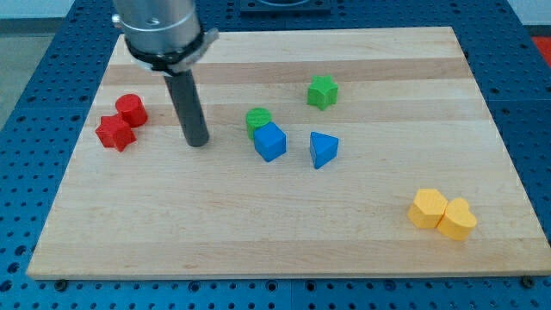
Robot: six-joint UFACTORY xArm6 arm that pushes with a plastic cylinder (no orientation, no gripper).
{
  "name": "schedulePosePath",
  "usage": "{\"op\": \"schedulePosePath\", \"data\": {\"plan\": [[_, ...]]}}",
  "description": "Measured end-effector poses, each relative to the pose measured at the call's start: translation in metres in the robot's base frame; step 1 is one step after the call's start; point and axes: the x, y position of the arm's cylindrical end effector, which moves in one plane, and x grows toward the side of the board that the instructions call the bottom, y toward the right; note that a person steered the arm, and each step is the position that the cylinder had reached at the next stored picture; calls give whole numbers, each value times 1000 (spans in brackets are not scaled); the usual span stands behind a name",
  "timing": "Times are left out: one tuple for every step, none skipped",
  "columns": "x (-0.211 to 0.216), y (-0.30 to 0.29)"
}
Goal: Drag the blue cube parallel right to the green star
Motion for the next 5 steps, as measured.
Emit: {"op": "schedulePosePath", "data": {"plan": [[9,41],[14,75],[15,104],[12,140],[-9,160]]}}
